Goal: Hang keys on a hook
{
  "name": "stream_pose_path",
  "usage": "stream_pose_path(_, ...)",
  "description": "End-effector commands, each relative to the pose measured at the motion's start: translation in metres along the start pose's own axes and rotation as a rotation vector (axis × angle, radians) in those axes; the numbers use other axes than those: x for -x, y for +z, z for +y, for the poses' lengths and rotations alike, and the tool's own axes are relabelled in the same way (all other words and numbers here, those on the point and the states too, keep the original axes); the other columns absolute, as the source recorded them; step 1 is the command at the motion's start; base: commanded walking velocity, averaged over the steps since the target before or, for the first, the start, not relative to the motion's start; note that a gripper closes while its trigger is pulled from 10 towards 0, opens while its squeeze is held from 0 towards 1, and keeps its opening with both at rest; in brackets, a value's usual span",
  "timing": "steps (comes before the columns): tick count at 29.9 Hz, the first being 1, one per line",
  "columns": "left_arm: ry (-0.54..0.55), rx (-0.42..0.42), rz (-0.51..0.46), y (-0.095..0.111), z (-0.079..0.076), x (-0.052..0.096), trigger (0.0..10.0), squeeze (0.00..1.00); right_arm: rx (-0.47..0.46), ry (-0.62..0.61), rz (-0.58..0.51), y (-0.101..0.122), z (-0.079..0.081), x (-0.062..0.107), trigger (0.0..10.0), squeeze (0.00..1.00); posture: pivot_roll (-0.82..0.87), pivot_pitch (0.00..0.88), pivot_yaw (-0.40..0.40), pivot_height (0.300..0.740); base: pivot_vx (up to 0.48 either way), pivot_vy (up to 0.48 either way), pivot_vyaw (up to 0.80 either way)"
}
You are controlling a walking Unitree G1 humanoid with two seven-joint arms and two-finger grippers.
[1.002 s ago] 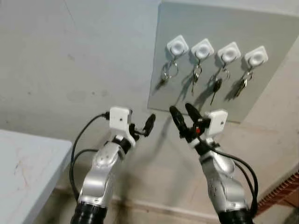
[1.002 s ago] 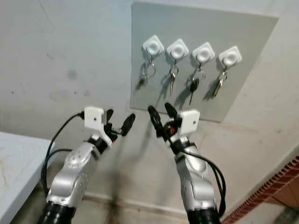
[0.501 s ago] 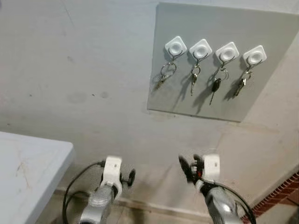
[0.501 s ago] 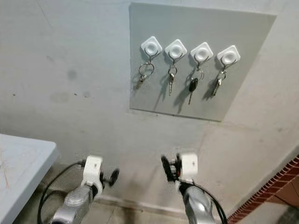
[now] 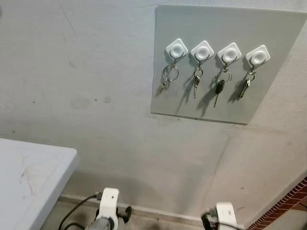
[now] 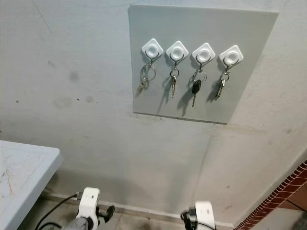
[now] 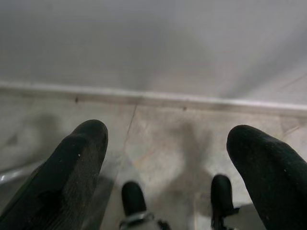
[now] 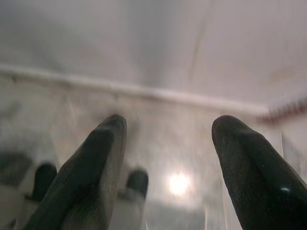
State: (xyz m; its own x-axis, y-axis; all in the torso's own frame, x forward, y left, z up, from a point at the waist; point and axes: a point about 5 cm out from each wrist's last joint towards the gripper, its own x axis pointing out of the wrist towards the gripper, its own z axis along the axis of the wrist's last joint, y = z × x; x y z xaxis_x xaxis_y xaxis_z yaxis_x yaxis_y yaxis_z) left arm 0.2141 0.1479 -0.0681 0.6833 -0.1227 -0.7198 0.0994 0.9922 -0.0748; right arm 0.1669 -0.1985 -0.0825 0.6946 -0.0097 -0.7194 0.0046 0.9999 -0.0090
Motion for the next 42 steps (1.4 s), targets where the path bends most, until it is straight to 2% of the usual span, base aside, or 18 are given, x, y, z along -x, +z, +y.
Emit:
stream_pose_path(1, 0.033, 0.017, 0.035, -0.009, 0.006, 0.003, 10.0, 0.00, -0.001, -0.012, 0.021, -0.003, -0.001, 0.000, 10.0, 0.00, -0.04, 0.000, 0.007, 0.740, 0.000, 0.000, 0.00)
stream_pose_path(4, 0.033, 0.015, 0.045, -0.021, 0.008, 0.007, 10.0, 0.00, -0.006, -0.029, 0.079, -0.018, -0.002, 0.006, 10.0, 0.00, -0.04, 0.000, 0.013, 0.740, 0.000, 0.000, 0.00)
stream_pose_path(11, 0.060, 0.056, 0.035, -0.029, 0.015, 0.011, 10.0, 0.00, -0.002, -0.037, 0.133, -0.031, -0.001, 0.010, 10.0, 0.00, -0.04, 0.000, 0.008, 0.740, 0.000, 0.000, 0.00)
stream_pose_path(16, 0.077, 0.063, 0.046, -0.034, 0.017, 0.013, 10.0, 0.00, -0.019, -0.044, 0.156, -0.035, 0.002, 0.011, 10.0, 0.00, -0.03, 0.000, -0.001, 0.740, 0.000, 0.000, 0.00)
stream_pose_path(23, 0.062, 0.064, 0.048, -0.035, 0.013, 0.013, 10.0, 0.00, 0.028, -0.027, 0.173, -0.035, 0.006, 0.010, 10.0, 0.00, -0.02, 0.000, -0.009, 0.740, 0.000, 0.000, 0.00)
stream_pose_path(42, 0.045, 0.042, 0.059, -0.033, 0.010, 0.011, 10.0, 0.00, 0.049, -0.037, 0.193, -0.037, 0.002, 0.011, 10.0, 0.00, -0.03, 0.000, -0.010, 0.740, 0.000, 0.000, 0.00)
